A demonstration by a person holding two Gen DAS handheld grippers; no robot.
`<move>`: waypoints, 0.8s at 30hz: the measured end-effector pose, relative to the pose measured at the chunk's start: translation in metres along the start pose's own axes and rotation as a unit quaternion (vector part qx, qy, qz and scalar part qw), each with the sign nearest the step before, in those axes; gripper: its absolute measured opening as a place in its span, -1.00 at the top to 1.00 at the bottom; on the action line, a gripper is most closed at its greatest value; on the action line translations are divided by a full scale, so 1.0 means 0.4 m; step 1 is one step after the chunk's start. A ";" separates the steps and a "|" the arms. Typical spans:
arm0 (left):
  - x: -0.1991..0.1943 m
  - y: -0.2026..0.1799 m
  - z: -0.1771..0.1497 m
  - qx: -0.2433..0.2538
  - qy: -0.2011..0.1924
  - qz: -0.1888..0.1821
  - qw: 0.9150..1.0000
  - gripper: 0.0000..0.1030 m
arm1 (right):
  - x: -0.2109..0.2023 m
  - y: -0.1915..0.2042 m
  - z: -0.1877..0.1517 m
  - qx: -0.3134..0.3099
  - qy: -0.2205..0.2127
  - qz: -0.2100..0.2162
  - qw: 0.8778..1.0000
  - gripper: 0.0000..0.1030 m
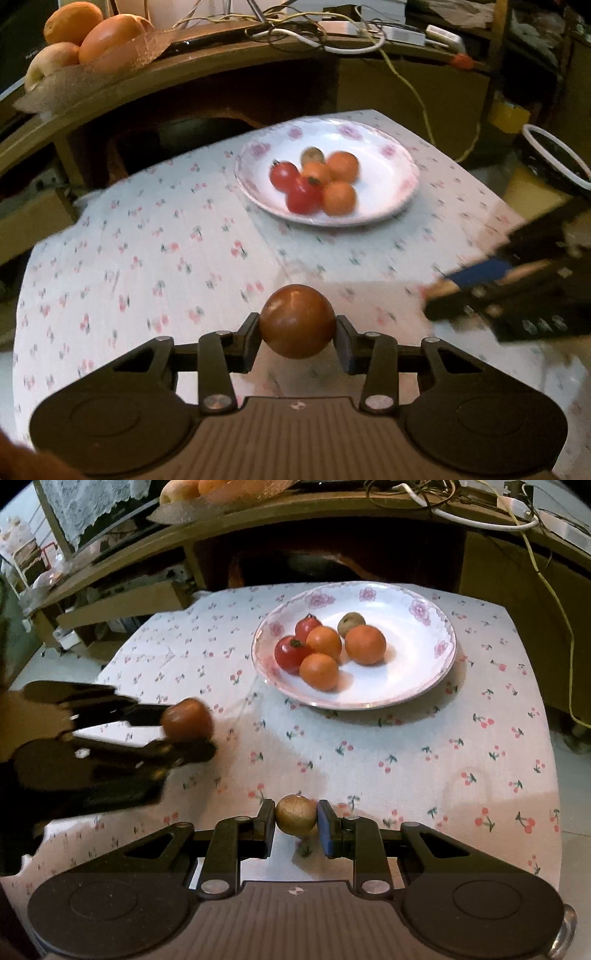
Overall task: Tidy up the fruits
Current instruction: 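Grasp the small kiwi with the right tool while the left tool grasps the large brown-red fruit, then hold the kiwi and brown-red fruit and adjust both grips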
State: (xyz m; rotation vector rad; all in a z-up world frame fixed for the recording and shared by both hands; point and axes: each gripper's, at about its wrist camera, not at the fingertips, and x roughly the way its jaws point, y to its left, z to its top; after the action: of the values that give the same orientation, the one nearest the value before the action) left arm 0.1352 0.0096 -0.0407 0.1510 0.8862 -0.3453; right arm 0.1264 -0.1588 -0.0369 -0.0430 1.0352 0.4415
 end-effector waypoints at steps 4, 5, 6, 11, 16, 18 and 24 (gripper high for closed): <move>-0.020 -0.024 -0.046 0.008 0.008 0.006 1.000 0.10 | -0.005 0.018 -0.019 -0.025 0.002 0.002 1.000 0.49; -0.018 -0.027 -0.053 0.008 0.012 0.005 1.000 0.10 | -0.004 0.021 -0.025 -0.029 0.005 0.004 1.000 0.49; -0.013 -0.029 -0.059 0.010 0.016 0.004 1.000 0.10 | -0.001 0.024 -0.031 -0.034 0.008 0.005 0.999 0.49; -0.009 -0.048 -0.065 0.035 0.009 0.011 0.999 0.07 | -0.006 0.035 -0.046 -0.060 0.007 0.004 0.998 0.46; -0.003 -0.051 -0.058 0.044 0.012 0.007 0.999 -0.02 | -0.011 0.029 -0.052 -0.061 0.004 0.009 0.998 0.42; -0.003 -0.047 -0.058 0.046 0.015 0.005 0.999 -0.05 | -0.011 0.024 -0.052 -0.061 0.006 0.008 0.998 0.33; -0.012 -0.031 -0.054 0.045 0.010 0.003 0.999 -0.14 | -0.020 0.013 -0.057 -0.057 0.003 0.013 0.998 0.20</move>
State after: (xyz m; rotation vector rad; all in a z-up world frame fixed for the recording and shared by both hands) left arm 0.1120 0.0049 -0.0502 0.2402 0.8893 -0.3782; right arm 0.1024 -0.1621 -0.0409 -0.1326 1.0166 0.5246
